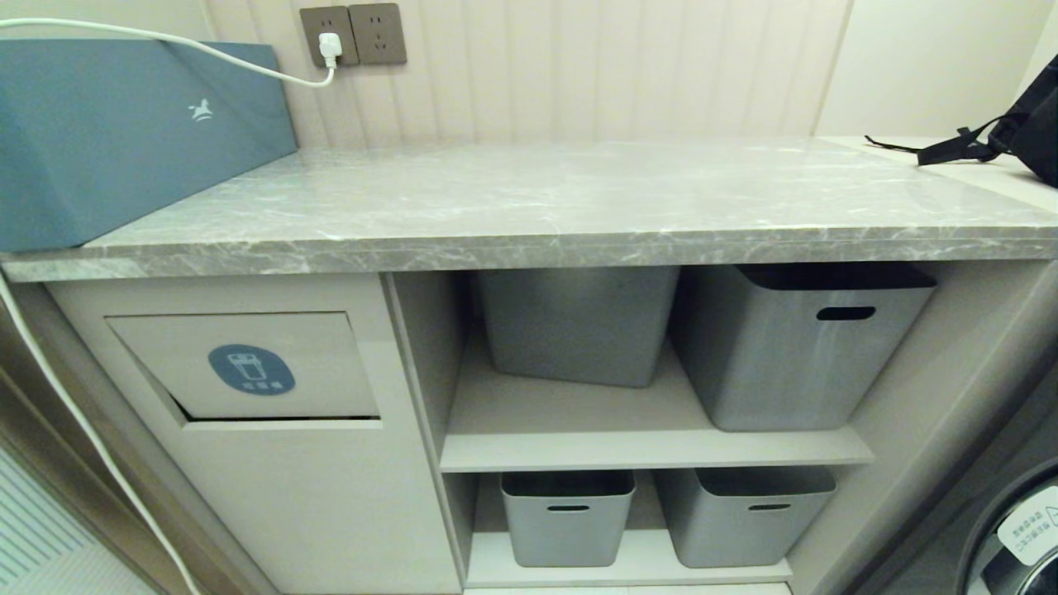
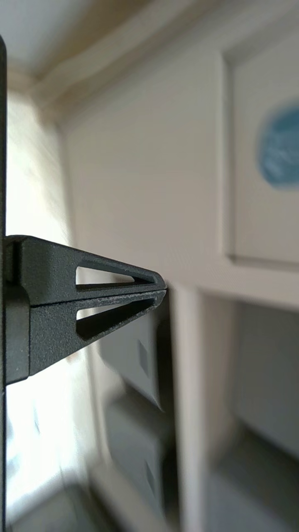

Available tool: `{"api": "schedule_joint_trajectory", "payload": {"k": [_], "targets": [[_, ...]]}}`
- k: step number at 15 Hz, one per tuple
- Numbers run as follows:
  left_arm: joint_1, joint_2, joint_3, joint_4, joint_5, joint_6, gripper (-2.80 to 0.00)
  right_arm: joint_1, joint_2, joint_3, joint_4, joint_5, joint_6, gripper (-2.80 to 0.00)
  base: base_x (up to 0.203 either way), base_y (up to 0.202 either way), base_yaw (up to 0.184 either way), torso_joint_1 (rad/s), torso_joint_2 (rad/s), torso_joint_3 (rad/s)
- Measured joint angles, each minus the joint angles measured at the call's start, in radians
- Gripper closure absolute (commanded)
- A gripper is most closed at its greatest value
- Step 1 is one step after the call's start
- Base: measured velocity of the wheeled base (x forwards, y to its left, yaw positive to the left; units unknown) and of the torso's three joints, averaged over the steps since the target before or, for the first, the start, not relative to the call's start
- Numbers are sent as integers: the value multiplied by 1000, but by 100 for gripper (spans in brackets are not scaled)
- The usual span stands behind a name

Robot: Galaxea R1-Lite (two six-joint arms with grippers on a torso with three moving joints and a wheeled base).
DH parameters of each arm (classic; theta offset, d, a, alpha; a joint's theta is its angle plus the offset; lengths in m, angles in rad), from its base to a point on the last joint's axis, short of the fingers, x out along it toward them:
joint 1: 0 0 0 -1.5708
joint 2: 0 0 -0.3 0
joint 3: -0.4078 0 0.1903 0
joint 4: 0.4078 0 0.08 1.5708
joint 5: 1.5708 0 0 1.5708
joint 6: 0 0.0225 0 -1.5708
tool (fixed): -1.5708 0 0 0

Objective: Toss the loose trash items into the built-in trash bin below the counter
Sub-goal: Pick up the garbage

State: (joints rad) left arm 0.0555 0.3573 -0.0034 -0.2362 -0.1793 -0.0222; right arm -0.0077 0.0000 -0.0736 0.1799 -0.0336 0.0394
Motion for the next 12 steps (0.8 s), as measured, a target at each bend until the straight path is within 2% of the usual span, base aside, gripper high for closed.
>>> {"api": "schedule_joint_trajectory", "payload": {"k": [1,4,7,9,12], "targets": [[-2,-34,1,49,22,13,0,0,0,0,0,0,0,0,0,0,0,0,0,0],[-4,-81,2,112,32,11,0,0,0,0,0,0,0,0,0,0,0,0,0,0],[-47,-83,-34,271,52,8,0,0,0,0,0,0,0,0,0,0,0,0,0,0],[-88,-71,-44,286,56,6,0,0,0,0,0,0,0,0,0,0,0,0,0,0],[-101,-89,-47,286,57,5,0,0,0,0,0,0,0,0,0,0,0,0,0,0]]}}
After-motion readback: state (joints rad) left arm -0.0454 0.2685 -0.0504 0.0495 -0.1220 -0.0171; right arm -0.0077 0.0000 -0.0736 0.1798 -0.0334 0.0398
